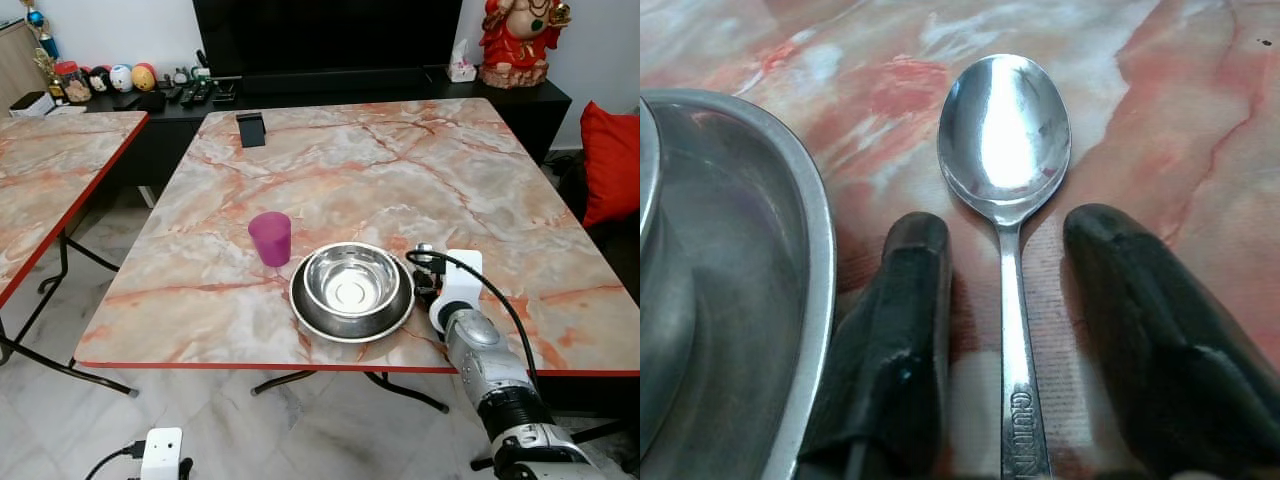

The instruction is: Setting the table

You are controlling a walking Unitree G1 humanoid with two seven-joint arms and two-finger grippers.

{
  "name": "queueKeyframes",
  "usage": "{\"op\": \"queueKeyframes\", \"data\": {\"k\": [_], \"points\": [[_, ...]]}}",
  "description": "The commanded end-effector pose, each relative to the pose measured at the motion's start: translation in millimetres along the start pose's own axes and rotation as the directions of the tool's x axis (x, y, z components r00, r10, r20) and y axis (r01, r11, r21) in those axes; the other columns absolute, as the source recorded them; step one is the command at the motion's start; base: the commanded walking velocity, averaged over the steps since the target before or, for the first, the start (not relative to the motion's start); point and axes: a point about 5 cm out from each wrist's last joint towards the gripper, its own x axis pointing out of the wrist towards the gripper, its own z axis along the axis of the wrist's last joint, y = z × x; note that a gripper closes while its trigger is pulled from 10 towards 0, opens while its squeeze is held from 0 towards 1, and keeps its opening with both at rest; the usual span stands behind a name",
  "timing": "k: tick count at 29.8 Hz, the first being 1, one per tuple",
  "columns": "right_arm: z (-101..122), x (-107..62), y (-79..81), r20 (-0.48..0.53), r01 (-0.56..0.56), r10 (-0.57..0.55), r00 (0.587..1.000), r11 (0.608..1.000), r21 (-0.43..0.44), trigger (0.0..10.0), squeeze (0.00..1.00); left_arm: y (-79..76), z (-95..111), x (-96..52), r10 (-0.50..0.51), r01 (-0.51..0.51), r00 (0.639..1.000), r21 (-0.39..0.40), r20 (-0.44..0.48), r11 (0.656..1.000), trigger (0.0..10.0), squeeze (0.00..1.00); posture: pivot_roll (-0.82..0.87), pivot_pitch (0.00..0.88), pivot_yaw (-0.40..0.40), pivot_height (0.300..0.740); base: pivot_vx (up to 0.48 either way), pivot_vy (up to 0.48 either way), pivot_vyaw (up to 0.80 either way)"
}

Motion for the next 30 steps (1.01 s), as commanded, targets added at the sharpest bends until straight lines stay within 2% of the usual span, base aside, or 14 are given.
{"op": "queueKeyframes", "data": {"k": [1, 2, 30], "points": [[2, 1.7, 5.1, 0.006, -0.011, 0.011, 1.000, 1.000, -0.004, 10.0, 0.66, 4.3, -2, -0.4, 0.008, -0.008, 1.000, 0.027, -0.010, 1.000, 10.0, 0.00, -0.07, 0.000, 0.081, 0.740, 0.000, 0.000, 0.00], [3, 1.6, 4.9, 0.013, -0.009, 0.009, 1.000, 1.000, -0.001, 10.0, 0.00, 4.0, -2, -0.4, 0.007, -0.007, 1.000, 0.027, -0.010, 1.000, 10.0, 0.00, -0.07, 0.000, 0.081, 0.740, 0.000, 0.000, 0.00], [22, 0.9, 1.8, 0.127, 0.016, -0.018, 0.992, 1.000, 0.018, 10.0, 0.00, 2.8, -2, -0.5, 0.005, -0.005, 1.000, 0.028, -0.008, 1.000, 10.0, 0.00, -0.07, 0.000, 0.083, 0.740, 0.000, 0.000, 0.00]]}}
